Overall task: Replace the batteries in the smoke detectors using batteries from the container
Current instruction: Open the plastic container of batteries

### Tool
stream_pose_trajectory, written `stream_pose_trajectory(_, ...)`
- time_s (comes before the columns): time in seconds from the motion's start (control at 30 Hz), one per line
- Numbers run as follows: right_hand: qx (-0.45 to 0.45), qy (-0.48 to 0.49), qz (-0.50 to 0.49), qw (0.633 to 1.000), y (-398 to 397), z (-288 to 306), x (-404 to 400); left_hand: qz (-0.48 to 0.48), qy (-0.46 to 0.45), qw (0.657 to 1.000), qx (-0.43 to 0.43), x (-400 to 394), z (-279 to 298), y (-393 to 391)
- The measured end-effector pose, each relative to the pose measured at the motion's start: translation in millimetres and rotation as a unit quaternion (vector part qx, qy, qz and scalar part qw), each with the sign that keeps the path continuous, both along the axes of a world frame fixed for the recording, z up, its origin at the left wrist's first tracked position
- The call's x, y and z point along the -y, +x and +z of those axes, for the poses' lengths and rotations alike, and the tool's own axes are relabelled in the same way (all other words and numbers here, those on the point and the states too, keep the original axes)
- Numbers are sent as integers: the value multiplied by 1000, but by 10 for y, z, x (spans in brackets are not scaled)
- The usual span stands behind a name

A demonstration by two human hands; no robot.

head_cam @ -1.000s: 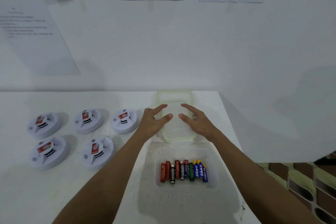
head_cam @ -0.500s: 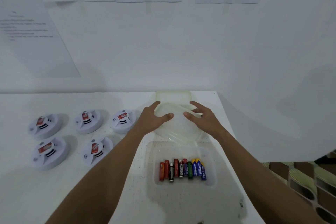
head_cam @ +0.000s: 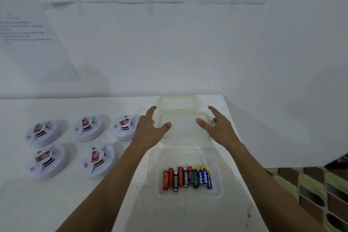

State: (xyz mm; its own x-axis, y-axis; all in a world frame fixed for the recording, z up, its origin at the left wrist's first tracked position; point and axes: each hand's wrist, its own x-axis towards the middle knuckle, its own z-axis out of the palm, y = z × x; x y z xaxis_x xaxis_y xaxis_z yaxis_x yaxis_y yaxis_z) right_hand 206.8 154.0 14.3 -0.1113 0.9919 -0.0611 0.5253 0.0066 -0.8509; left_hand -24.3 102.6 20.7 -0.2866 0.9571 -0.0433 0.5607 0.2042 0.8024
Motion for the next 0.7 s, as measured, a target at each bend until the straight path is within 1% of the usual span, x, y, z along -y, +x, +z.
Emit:
stream_pose_trajectory(0.17,6,53,10,999,-43,247,-172,-19,38,999,-11,-147,241,-20)
stream_pose_trajectory(0.33,22,69,59,996,-188,490,-643,-24,37,999,-9,-668,433,-81)
stream_pose_trajectory(0.43,47,55,64,995,-238,410,-976,-19,26,999,-10,-996,392,-138)
stream_pose_trajectory(0.53,85,30,79,993,-282,223,-1229,-20,7,999,-31,-1253,229,-203)
stream_pose_trajectory(0.6,95,18,86,992,-308,82,-1342,-28,-18,999,-41,-1366,96,-240)
stream_pose_trajectory(0.7,100,2,84,991,-336,-94,-1427,-41,-48,997,-35,-1462,-100,-272)
